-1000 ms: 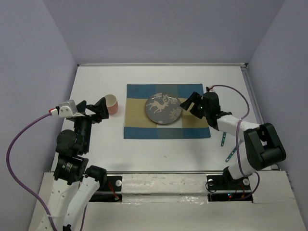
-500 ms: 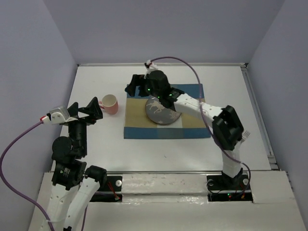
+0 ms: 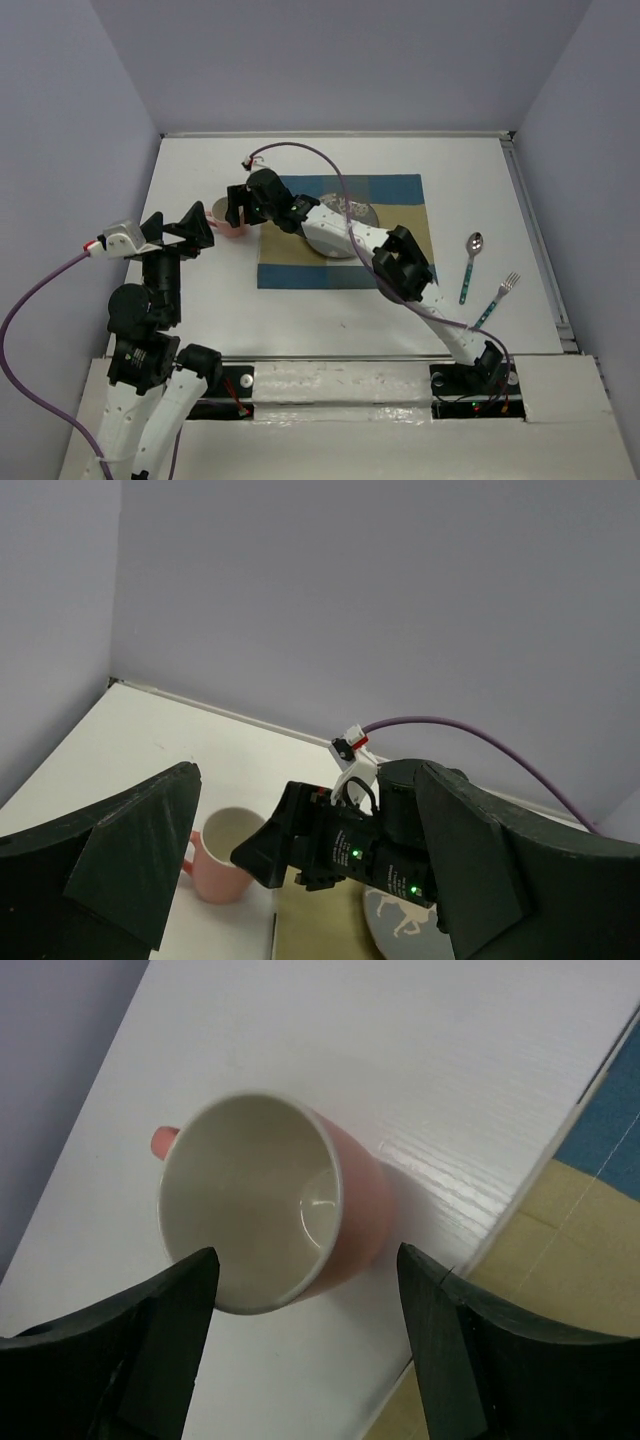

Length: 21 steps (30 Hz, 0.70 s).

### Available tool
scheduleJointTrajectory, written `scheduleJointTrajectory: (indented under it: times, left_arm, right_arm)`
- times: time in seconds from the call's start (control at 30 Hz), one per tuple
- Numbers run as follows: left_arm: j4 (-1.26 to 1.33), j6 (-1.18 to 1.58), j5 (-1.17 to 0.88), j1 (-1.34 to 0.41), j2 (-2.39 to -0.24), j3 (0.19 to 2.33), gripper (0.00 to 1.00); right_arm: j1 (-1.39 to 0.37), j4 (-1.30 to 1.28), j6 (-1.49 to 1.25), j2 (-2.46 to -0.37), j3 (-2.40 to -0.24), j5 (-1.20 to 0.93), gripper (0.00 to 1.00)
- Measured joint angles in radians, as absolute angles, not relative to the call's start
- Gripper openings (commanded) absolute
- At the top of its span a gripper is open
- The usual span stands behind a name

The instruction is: Set the dinner table for one person

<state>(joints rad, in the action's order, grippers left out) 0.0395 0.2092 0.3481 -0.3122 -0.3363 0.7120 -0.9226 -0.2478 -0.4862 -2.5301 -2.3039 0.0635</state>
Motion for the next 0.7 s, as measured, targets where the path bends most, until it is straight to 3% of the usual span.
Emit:
scheduleJointTrajectory:
  times: [0.13, 0.37, 0.7]
  left_arm:
    - [0.040, 0.210, 0.347, -0.312, -0.336, 0.711, 0.99]
    - [0.041, 0.210, 0.344, -0.312, -0.336, 0.711, 0.99]
    - [0.040, 0.210, 0.341, -0.312, -0.334, 0.711, 0.99]
  right_arm:
    - [-0.923, -0.255, -0.494, -2.533, -2.313, 0.081, 0.38]
    - [-0.923, -0.253, -0.508, -2.534, -2.324, 0.103, 0.00]
    - [-0.922, -0.183, -0.558, -2.467, -2.174, 0.133, 0.00]
